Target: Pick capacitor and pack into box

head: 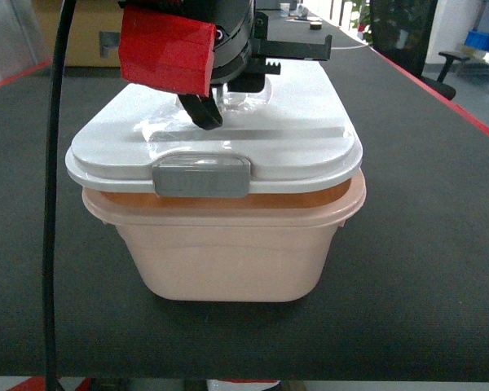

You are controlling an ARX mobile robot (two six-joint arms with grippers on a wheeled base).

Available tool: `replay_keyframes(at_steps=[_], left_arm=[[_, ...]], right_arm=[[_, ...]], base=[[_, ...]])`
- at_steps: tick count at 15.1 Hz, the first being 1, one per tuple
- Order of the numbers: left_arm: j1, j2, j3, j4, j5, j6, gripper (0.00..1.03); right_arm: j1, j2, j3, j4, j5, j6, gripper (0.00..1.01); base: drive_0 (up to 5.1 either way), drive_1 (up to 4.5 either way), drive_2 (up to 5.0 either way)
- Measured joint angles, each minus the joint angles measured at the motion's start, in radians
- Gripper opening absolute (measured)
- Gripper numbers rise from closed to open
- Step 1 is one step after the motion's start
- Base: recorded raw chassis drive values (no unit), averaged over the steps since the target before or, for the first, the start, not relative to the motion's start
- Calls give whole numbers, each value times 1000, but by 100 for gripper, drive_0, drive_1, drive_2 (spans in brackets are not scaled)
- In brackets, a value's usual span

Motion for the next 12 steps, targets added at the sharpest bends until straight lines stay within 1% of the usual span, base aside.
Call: replay_keyframes(at_steps=[1, 3, 4, 6, 8, 9, 10, 11, 12], left_arm=[[0, 0, 0, -1, 2, 2, 9], [0, 1, 0, 12, 7, 6, 28], [0, 1, 0, 16, 6, 6, 36], [0, 1, -4, 26, 4, 7, 54], [9, 1, -10, 39, 3, 8, 77], [19, 0, -13, 56, -4, 9, 90], [35, -4, -13, 59, -3, 8, 100], [52, -15, -13, 41, 7, 2, 97], [68, -43, -13, 23, 28, -8, 98]], right_arm=[[0, 0, 0, 0, 0, 0, 98], [0, 0, 0, 0, 0, 0, 98], [0, 0, 0, 0, 0, 0, 98], [0, 0, 0, 0, 0, 0, 98], [0, 0, 0, 0, 0, 0, 98], [0, 0, 0, 0, 0, 0, 98], [0, 0, 0, 0, 0, 0, 98], [0, 0, 0, 0, 0, 0, 98], [0, 0, 0, 0, 0, 0, 98]], base=[[0, 0, 0], [0, 0, 0], [0, 0, 0], [0, 0, 0], [0, 0, 0], [0, 0, 0], [0, 0, 0], [0, 0, 0], [0, 0, 0]])
